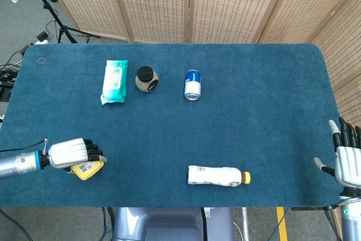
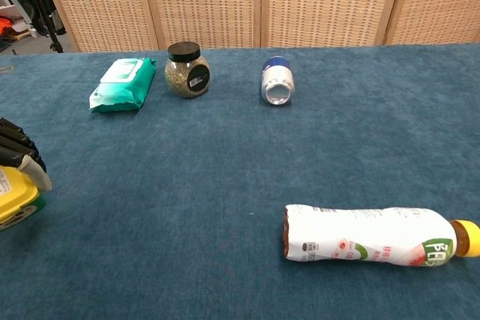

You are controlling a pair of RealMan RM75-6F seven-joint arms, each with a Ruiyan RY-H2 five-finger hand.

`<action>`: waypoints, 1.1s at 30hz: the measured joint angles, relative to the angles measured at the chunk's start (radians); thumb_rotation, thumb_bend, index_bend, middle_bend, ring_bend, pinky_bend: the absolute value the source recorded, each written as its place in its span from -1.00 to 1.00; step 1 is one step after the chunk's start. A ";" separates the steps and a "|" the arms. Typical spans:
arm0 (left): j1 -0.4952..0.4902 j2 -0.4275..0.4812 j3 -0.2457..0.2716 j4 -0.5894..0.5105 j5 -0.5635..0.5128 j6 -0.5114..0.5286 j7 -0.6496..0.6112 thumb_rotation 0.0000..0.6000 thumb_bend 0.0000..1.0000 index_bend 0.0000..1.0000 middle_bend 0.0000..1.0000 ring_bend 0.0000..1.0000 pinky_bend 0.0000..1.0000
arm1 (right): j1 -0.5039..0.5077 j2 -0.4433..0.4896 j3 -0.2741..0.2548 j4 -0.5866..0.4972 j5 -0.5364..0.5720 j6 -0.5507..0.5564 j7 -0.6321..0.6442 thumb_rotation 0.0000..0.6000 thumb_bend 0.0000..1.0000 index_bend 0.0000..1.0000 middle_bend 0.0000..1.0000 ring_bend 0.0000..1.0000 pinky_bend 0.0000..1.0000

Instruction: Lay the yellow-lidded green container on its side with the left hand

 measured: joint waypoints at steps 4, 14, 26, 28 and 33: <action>0.006 -0.015 0.021 0.044 -0.010 0.012 -0.011 1.00 -1.00 -0.05 -0.34 -0.21 -0.07 | 0.001 -0.009 0.000 0.002 0.004 0.000 -0.016 1.00 -1.00 -1.00 -1.00 -1.00 -1.00; -0.010 -0.042 0.060 0.096 -0.025 -0.077 0.063 1.00 -1.00 -0.89 -1.00 -0.95 -0.33 | 0.001 -0.013 0.001 0.001 0.006 -0.001 -0.022 1.00 -1.00 -1.00 -1.00 -1.00 -1.00; -0.015 -0.006 0.044 0.084 -0.103 -0.088 0.132 1.00 -1.00 -0.95 -1.00 -1.00 -0.42 | -0.003 -0.007 -0.002 -0.009 -0.005 0.005 -0.013 1.00 -1.00 -1.00 -1.00 -1.00 -1.00; -0.013 -0.001 0.042 0.086 -0.114 -0.092 0.146 1.00 -1.00 -0.95 -1.00 -1.00 -0.42 | -0.003 -0.006 -0.003 -0.011 -0.006 0.003 -0.011 1.00 -1.00 -1.00 -1.00 -1.00 -1.00; 0.001 0.022 0.018 0.073 -0.156 -0.076 0.125 1.00 -1.00 -0.95 -1.00 -1.00 -0.42 | -0.004 0.000 -0.007 -0.017 -0.011 0.000 -0.002 1.00 -1.00 -1.00 -1.00 -1.00 -1.00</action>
